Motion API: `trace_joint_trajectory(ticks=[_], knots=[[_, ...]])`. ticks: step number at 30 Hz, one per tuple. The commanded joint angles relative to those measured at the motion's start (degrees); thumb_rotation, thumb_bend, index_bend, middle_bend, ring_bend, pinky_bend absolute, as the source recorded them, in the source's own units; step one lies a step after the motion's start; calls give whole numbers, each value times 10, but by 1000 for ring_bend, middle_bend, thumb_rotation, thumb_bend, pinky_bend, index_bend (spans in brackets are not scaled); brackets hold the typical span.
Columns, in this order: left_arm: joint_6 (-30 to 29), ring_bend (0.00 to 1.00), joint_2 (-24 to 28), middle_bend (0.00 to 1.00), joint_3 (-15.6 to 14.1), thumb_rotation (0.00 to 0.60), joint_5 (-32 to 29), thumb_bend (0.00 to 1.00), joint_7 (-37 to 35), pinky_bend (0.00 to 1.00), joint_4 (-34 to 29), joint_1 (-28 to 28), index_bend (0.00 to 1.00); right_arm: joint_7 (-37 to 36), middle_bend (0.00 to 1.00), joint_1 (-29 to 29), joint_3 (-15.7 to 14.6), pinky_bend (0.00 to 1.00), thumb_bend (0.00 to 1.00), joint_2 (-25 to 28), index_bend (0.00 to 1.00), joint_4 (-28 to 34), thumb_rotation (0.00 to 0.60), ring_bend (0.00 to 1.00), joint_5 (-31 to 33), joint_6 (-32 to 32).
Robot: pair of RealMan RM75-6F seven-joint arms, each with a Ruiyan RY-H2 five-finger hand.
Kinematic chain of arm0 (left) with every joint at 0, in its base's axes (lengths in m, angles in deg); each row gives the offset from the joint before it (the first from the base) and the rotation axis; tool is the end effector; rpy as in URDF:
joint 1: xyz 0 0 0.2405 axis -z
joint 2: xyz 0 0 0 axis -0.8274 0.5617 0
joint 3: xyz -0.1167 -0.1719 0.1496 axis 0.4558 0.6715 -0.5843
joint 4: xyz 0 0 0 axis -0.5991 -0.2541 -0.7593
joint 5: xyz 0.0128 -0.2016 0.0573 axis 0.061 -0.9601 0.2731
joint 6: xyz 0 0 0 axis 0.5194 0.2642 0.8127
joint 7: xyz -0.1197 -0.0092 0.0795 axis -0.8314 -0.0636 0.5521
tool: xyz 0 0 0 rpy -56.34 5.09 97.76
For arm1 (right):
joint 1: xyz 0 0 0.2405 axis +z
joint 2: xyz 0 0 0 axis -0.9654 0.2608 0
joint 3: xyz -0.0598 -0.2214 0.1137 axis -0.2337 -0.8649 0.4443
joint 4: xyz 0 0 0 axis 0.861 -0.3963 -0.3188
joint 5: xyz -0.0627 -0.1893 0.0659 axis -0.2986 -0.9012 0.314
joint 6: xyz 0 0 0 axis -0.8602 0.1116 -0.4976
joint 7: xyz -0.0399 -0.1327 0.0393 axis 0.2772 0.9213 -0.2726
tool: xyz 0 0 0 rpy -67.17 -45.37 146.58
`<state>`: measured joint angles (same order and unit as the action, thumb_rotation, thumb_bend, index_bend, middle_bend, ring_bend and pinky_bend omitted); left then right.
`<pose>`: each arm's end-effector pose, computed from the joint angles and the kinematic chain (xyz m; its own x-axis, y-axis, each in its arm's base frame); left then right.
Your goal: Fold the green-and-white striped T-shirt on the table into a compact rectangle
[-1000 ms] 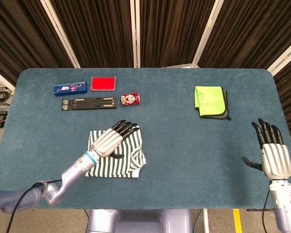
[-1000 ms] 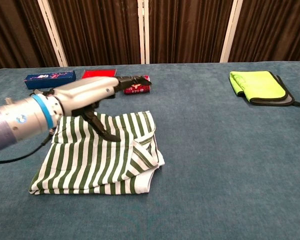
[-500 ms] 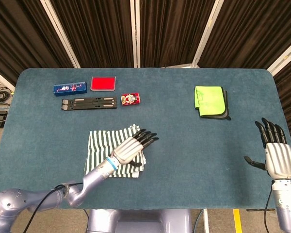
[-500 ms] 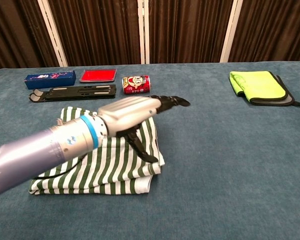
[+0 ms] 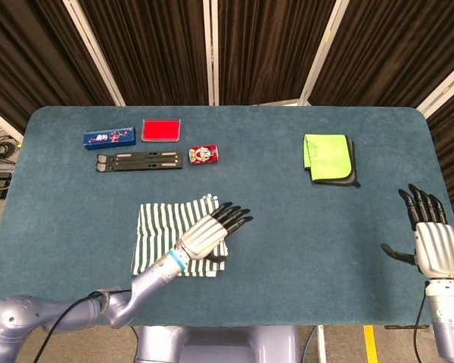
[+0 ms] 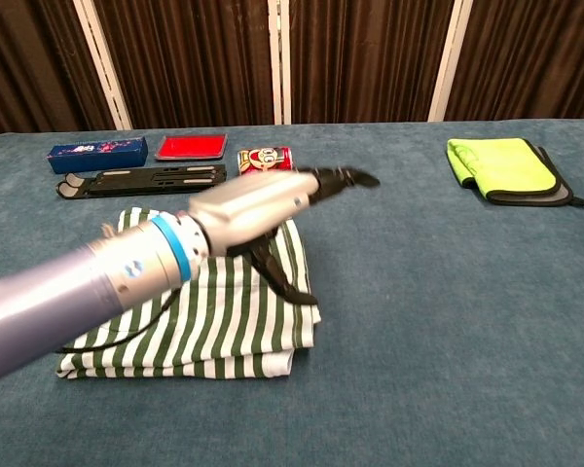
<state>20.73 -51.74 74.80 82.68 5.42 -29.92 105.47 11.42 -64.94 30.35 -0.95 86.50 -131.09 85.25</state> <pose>-0.0667 0.3086 -0.0980 0.3341 0.2527 0.9080 0.7022 -0.7094 -0.0610 -0.2876 -0.2298 0.1680 0.3195 0.0890 0.9434 -0.9470 -0.0044 0.3211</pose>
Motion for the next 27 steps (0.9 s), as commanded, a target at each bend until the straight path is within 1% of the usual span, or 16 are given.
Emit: trace_joint_trajectory(ticks=[1,6,8,9,13,16,19,24,27], knots=[[-36,0,47,0,16,600,1,0,20,0,-47,-19,0,-5,0,1,-1,0,0,2,0,-1,600,0,2,-4],[-84,0,141,0,35,600,-17,0,43,0,-135,-59,0,-5,0,-2,-3,0,0,7,0,6,600,0,-9,3],[-107,0,181,0,36,600,-23,0,53,0,-168,-81,0,-1,0,-4,-5,0,0,8,0,7,600,0,-13,7],[-128,0,211,0,33,600,-27,0,65,0,-187,-101,0,-1,0,-4,-5,0,0,8,0,8,600,0,-14,8],[-170,0,277,0,13,600,-36,0,90,0,-244,-154,0,1,0,-4,-6,0,0,8,0,8,600,0,-15,8],[-211,0,326,0,-14,600,-45,0,95,0,-284,-208,0,6,0,-2,-6,0,0,7,0,8,600,0,-18,8],[-244,0,353,0,-38,600,-40,0,76,0,-296,-251,0,11,0,-1,-8,0,0,5,0,8,600,0,-22,8],[-287,0,384,0,-74,600,-30,0,53,0,-303,-313,0,29,0,-2,-10,0,0,1,0,5,600,0,-24,12],[-302,0,396,0,-86,600,-27,0,57,0,-311,-338,0,42,0,-4,-12,0,0,-2,0,2,600,0,-28,18]])
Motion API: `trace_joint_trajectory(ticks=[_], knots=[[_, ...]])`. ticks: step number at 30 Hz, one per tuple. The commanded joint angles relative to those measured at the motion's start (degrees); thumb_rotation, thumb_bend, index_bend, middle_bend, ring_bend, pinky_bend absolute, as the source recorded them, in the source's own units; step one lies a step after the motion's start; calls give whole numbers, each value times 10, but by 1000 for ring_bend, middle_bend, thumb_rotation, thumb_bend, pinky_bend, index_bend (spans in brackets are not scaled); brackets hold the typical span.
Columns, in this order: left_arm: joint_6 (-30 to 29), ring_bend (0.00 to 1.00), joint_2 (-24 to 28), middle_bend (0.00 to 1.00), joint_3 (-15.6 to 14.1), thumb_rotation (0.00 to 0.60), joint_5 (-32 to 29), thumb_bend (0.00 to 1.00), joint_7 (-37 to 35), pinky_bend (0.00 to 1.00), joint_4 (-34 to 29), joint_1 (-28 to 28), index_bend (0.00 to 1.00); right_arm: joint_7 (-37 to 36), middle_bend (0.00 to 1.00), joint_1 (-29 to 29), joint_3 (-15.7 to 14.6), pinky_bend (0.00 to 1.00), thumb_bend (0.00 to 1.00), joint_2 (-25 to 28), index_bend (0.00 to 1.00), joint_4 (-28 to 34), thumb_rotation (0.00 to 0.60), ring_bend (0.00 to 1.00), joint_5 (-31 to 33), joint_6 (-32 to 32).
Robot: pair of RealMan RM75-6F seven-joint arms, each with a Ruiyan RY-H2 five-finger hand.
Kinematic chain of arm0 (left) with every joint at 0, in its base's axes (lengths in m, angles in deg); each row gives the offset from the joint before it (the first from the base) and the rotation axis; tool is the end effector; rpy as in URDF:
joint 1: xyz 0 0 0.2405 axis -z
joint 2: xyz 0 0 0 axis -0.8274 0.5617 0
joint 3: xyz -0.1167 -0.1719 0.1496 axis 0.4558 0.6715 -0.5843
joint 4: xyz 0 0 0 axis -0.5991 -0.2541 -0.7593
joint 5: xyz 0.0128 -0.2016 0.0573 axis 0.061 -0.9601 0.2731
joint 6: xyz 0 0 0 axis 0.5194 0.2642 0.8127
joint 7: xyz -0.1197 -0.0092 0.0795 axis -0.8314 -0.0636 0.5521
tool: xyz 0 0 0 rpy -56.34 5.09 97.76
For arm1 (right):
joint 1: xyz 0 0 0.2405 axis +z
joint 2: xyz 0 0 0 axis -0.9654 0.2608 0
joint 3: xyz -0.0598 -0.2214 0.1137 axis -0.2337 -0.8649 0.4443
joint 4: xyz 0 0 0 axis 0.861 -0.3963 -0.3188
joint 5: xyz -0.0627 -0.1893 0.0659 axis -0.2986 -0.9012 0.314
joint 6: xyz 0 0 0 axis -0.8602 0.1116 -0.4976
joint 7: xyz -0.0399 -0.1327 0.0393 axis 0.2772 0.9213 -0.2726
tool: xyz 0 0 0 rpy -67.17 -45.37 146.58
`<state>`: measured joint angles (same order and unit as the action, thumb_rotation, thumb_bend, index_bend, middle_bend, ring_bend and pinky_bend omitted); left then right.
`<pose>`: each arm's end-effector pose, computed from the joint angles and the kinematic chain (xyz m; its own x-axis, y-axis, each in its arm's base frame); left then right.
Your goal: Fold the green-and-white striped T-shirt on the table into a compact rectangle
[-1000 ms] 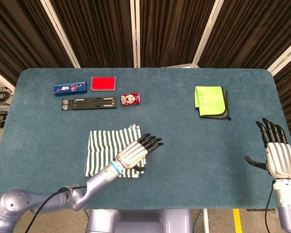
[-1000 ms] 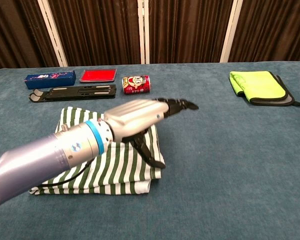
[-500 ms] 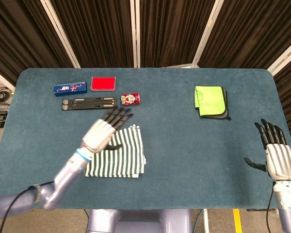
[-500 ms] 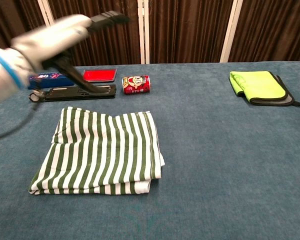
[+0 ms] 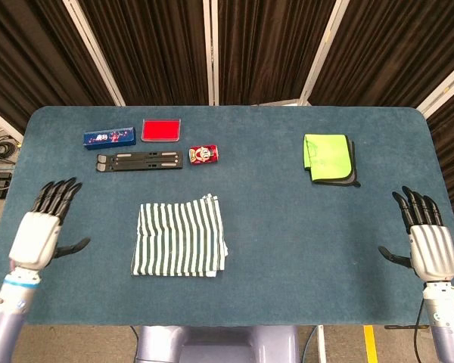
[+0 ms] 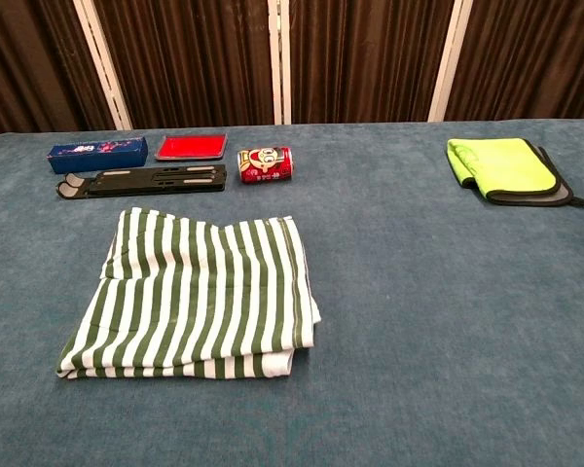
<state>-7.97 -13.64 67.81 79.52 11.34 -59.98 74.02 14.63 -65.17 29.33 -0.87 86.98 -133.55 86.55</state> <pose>-0.2410 0.2242 0.1285 0.3019 -0.0404 0.9525 0.9285 -0.2141 -0.3034 -0.2820 -0.2246 0.1659 0.3729 0.0941 0.9231 -0.9253 -0.0368 0.3775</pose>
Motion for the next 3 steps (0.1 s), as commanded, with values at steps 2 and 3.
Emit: trace_joint_trajectory(ticks=[2,3], knots=[[-18,0,23,0,-22,600,3,0,3,0,-18,-35,0,18,0,-3,-4,0,0,-4,0,-4,600,0,-8,9],[-18,0,26,0,-23,600,2,0,5,0,-21,-39,0,20,0,-4,-6,0,0,-4,0,-4,600,0,-9,10]])
